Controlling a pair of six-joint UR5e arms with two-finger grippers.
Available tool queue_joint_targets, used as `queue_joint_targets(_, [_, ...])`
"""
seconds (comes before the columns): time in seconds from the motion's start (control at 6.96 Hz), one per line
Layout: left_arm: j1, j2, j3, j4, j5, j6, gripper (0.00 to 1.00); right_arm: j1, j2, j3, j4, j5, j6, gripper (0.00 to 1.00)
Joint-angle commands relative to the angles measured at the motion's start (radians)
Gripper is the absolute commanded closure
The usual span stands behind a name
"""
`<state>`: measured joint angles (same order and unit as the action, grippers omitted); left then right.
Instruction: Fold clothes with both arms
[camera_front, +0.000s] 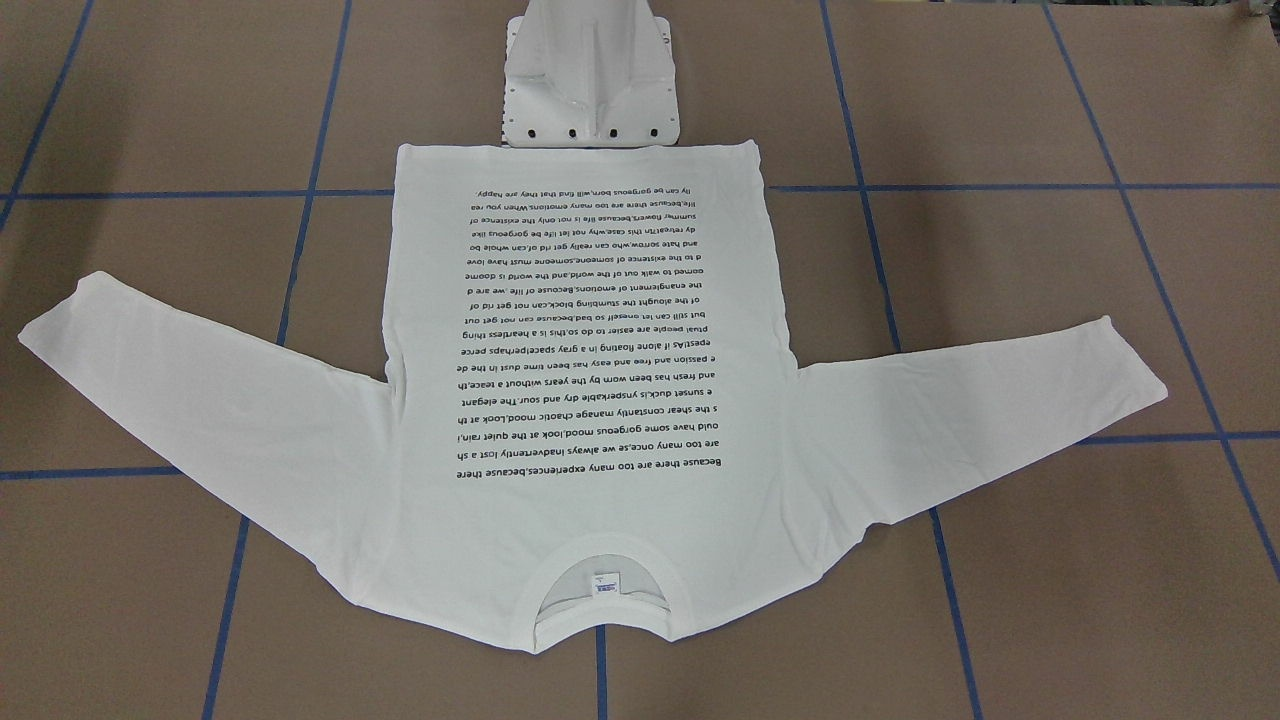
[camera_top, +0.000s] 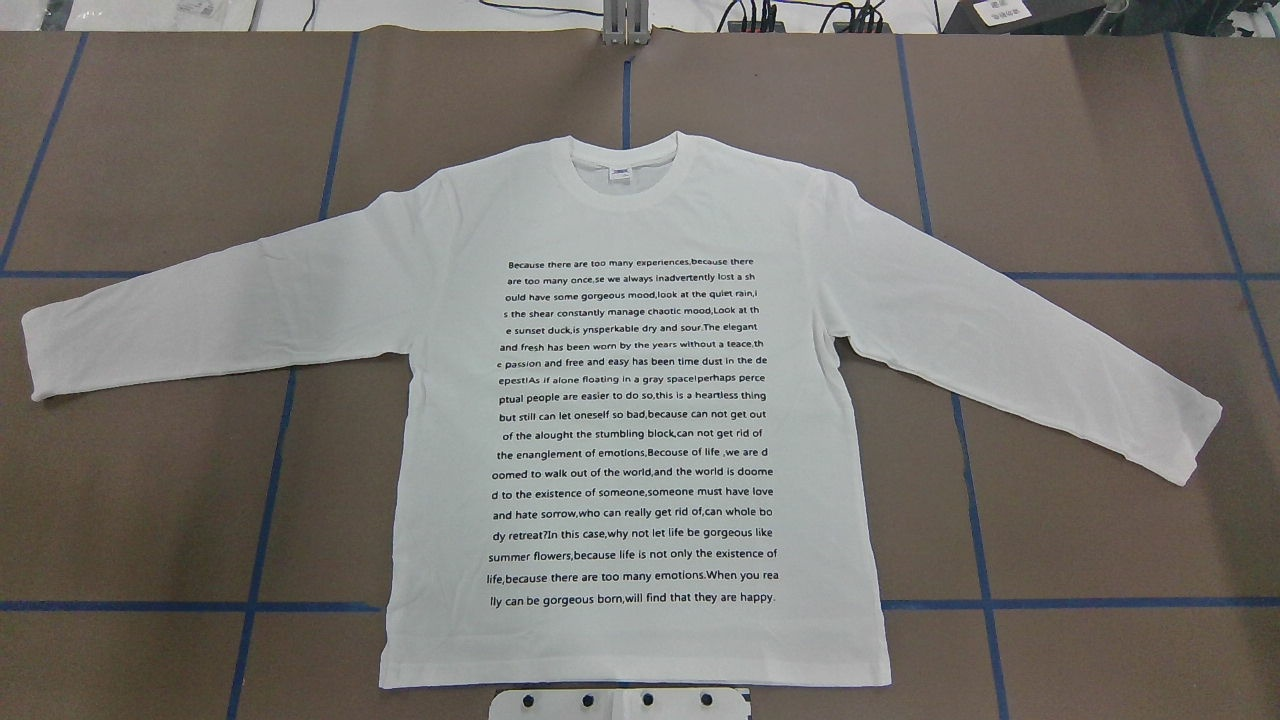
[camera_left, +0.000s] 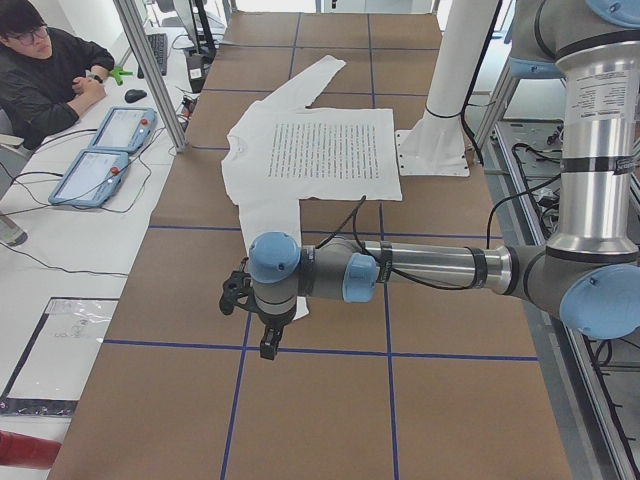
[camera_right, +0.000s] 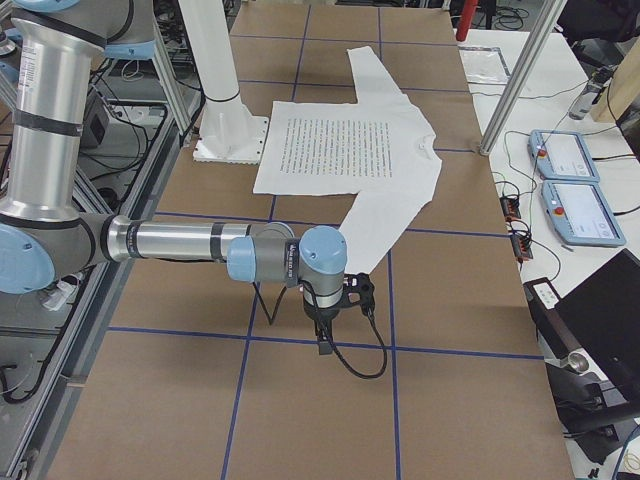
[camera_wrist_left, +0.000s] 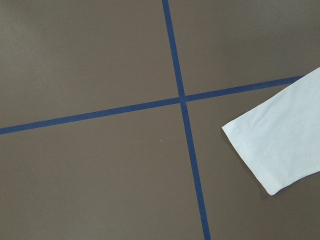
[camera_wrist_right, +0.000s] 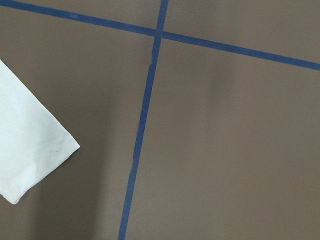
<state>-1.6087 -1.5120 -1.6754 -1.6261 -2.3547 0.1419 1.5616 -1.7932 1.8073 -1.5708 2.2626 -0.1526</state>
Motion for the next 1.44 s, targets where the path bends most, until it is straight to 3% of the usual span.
queue_joint_targets(0.0, [0.000, 0.003, -0.004, -0.058, 0.000, 0.001, 0.00, 0.000, 0.002, 0.019, 0.000, 0.000, -0.001, 0.00])
queue_joint_targets(0.29, [0.010, -0.003, -0.006, -0.151, 0.043, -0.002, 0.00, 0.000, 0.005, 0.104, 0.002, -0.003, 0.001, 0.00])
queue_joint_targets(0.43, [0.022, -0.019, -0.023, -0.205, 0.174, -0.001, 0.00, -0.002, 0.005, 0.159, 0.002, 0.000, 0.004, 0.00])
queue_joint_targets(0.57, [0.023, -0.010, -0.026, -0.330, 0.189, 0.001, 0.00, -0.005, 0.015, 0.179, 0.046, -0.002, 0.007, 0.00])
queue_joint_targets(0.86, [0.024, -0.040, 0.005, -0.637, 0.187, -0.031, 0.00, -0.002, 0.020, 0.132, 0.173, 0.002, 0.033, 0.00])
queue_joint_targets(1.15, [0.024, -0.045, 0.006, -0.656, 0.178, -0.114, 0.00, -0.003, 0.028, 0.116, 0.224, 0.034, 0.062, 0.00])
queue_joint_targets(1.29, [0.024, -0.045, 0.006, -0.656, 0.178, -0.116, 0.00, -0.055, 0.053, 0.110, 0.292, 0.034, 0.299, 0.00])
